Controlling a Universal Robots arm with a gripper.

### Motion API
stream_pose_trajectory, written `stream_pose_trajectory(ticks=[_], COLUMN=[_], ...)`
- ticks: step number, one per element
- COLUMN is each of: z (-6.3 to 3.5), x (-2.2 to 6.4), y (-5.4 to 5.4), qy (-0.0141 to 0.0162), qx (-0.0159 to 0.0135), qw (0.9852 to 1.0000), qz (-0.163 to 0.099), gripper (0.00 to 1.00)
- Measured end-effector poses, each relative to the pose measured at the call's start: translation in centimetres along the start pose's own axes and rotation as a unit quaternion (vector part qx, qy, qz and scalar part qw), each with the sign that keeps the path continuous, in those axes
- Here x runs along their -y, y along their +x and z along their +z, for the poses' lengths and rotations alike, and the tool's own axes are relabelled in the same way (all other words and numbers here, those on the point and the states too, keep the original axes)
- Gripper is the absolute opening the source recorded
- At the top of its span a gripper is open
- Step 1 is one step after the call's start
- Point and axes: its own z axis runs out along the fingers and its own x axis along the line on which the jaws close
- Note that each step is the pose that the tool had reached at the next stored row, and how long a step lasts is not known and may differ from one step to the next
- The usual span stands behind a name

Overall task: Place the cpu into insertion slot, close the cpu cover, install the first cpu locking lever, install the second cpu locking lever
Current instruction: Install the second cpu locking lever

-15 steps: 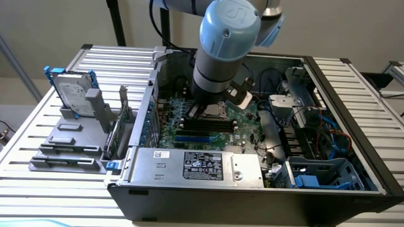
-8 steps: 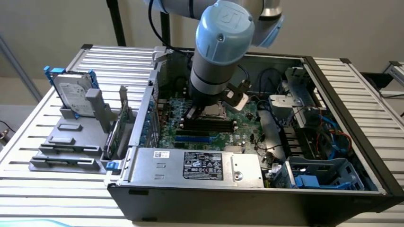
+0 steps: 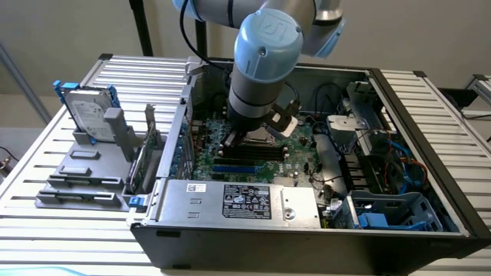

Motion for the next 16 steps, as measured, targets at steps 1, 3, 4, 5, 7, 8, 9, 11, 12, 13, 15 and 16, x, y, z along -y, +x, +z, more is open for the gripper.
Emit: stream_pose_trajectory(ticks=[1, 3, 4, 5, 7, 8, 9, 11, 12, 13, 15, 16], z=[0.10, 0.30, 0.39, 0.47, 0.59, 0.65, 0.71, 0.89, 0.98, 1.06, 1.20, 1.26], x=[0.05, 0.17, 0.22, 0.27, 0.30, 0.30, 0.28, 0.26, 0.24, 0.23, 0.21, 0.20], y=[0.1, 0.2, 0.3, 0.3, 0.4, 0.4, 0.4, 0.3, 0.3, 0.3, 0.2, 0.2], qy=[-0.0001, -0.0002, -0.0002, -0.0004, -0.0006, -0.0007, -0.0009, -0.0014, -0.0015, -0.0016, -0.0016, -0.0016], qx=[0.0001, 0.0001, 0.0001, 0.0002, 0.0004, 0.0007, 0.0009, 0.0015, 0.0018, 0.0019, 0.0018, 0.0018], qw=[1.0000, 1.0000, 1.0000, 1.0000, 1.0000, 1.0000, 1.0000, 1.0000, 1.0000, 1.0000, 1.0000, 1.0000], qz=[0.000, 0.000, 0.000, 0.000, 0.000, 0.000, 0.000, 0.000, 0.000, 0.000, 0.000, 0.000], gripper=[0.11, 0.11, 0.11, 0.11, 0.11, 0.11, 0.11, 0.11, 0.11, 0.11, 0.11, 0.11])
